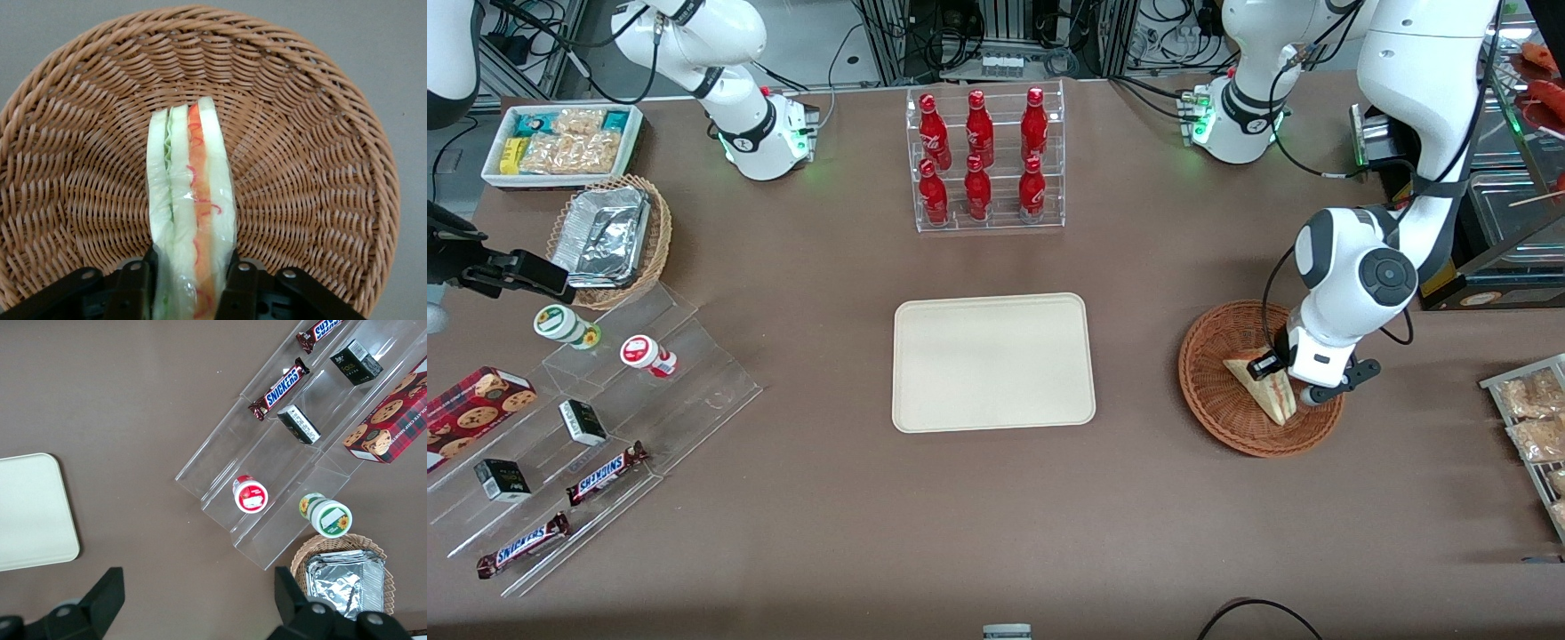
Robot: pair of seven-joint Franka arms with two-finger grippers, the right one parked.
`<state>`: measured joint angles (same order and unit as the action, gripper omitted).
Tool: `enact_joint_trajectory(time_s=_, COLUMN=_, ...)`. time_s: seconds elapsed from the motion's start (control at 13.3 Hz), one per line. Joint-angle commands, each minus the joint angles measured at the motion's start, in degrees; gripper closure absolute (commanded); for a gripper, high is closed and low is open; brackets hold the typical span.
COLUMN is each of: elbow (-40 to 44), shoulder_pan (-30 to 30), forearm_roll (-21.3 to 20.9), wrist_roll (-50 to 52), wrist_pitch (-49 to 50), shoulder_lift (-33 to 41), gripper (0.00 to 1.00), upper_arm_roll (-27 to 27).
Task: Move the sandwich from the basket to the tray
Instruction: 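Lower the left gripper and close it on the wrapped sandwich, then lift the sandwich and carry it over the cream tray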
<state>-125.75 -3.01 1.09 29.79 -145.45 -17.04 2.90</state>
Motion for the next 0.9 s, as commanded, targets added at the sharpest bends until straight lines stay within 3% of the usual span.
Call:
enact_joint_trajectory(time_s=0.0, elbow=0.41, shoulder_pan=-0.24, forearm_roll=-1.7, wrist_roll=1.32, wrist_pitch=3.56, shoulder_lift=4.45, gripper=1.0, upper_arm_roll=0.0)
enact_joint_trajectory(time_s=0.15, elbow=5.93, shoulder_pan=-0.59, forearm_roll=-3.63, wrist_roll=1.58, wrist_pitch=13.99, shoulder_lift=6.92, gripper=1.0, upper_arm_roll=0.35)
enact_joint_trajectory(time_s=0.45, elbow=20.78, shoulder_pan=-6.11, forearm_roll=-3.47, wrist_roll=2.72, wrist_pitch=29.76, shoulder_lift=6.06, gripper=1.0, upper_arm_roll=0.88)
enact_joint_trajectory(time_s=0.83, elbow=30.55, shoulder_pan=-19.9, forearm_roll=-3.46, wrist_roll=6.15, wrist_pitch=29.96, shoulder_lift=-0.78, gripper=1.0, upper_arm_roll=0.88)
